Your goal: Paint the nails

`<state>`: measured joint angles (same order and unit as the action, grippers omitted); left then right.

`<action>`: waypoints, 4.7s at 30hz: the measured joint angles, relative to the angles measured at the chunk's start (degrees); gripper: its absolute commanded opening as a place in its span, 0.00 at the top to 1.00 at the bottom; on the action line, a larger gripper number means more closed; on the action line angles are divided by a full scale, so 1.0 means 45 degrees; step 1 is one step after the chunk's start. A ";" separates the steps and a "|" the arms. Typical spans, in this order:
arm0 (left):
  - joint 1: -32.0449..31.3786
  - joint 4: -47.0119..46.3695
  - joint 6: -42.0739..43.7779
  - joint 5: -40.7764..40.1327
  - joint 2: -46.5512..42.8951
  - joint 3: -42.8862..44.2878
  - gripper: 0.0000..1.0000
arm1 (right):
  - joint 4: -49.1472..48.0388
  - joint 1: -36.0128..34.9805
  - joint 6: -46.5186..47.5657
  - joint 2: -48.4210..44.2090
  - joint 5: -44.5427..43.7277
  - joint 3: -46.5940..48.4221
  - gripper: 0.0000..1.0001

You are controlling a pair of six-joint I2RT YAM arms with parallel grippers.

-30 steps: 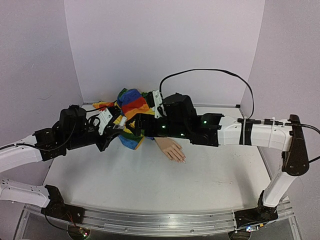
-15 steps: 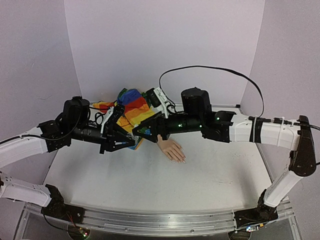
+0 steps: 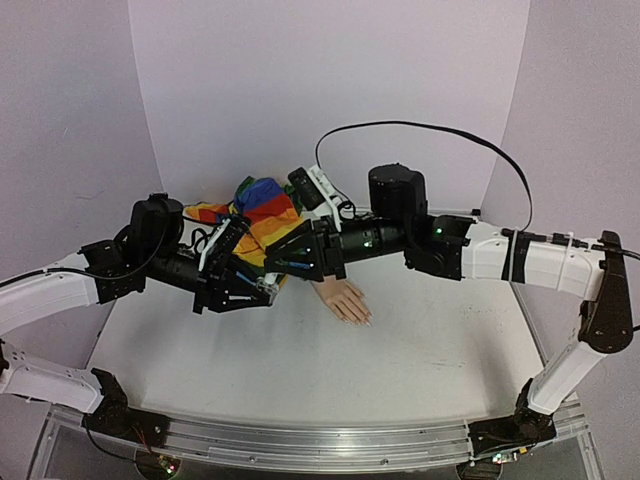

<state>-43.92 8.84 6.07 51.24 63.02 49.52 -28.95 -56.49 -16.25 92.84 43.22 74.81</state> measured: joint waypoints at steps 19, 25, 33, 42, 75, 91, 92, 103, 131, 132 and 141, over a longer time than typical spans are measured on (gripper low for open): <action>0.0000 0.0000 -0.0029 -0.0010 0.0000 0.0000 1.00 | -0.0301 0.0000 -0.0165 0.0578 0.0811 0.0102 0.85; -0.0029 0.0000 -0.0097 -0.1151 -0.0165 0.0000 1.00 | -0.0500 0.0063 -0.0189 0.0646 0.0437 0.0102 0.98; -0.0121 0.0500 -0.0131 -0.4546 -0.0850 -0.0049 1.00 | -0.1690 0.0136 -0.0724 0.1428 -0.0971 0.0321 1.00; -0.0097 0.1185 -0.0078 -1.0598 -0.1030 -0.0481 1.00 | -0.1967 -0.0393 -0.3478 0.4192 -0.5518 0.2574 1.00; 0.0039 0.0345 0.0296 -1.1317 -0.1311 -0.0670 0.96 | 0.0262 -0.0369 -0.2215 0.1209 -0.7529 -0.0199 0.02; 0.0083 0.0257 -0.0699 -0.1642 0.0495 0.0384 1.00 | -0.3045 0.0651 -0.0855 -0.0889 -0.1695 -0.2409 0.21; 0.0083 0.0243 -0.0724 -0.1292 0.0568 0.0427 1.00 | -0.3230 0.0651 -0.0865 -0.0879 -0.1268 -0.2409 0.27; 0.0083 0.0243 -0.0899 0.0272 0.0680 0.0612 1.00 | -0.4303 0.0607 -0.1394 0.0330 0.0933 -0.1817 0.65; 0.0049 0.0476 -0.0986 -0.3099 -0.0102 0.0452 1.00 | -0.5532 0.0452 -0.1996 0.1239 -0.0291 -0.1443 1.00; -0.0005 0.0466 -0.0981 -0.3730 -0.0219 0.0369 1.00 | -0.5542 0.0423 -0.2001 0.1302 -0.0733 -0.1443 1.00; -0.0287 0.0510 -0.0656 -1.0346 -0.0617 -0.0296 1.00 | -0.3021 -0.0699 -0.3308 0.3235 -0.7363 0.1287 1.00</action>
<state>-45.21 11.14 3.11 4.69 60.25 48.18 -42.54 -59.64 -31.14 107.39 10.09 80.60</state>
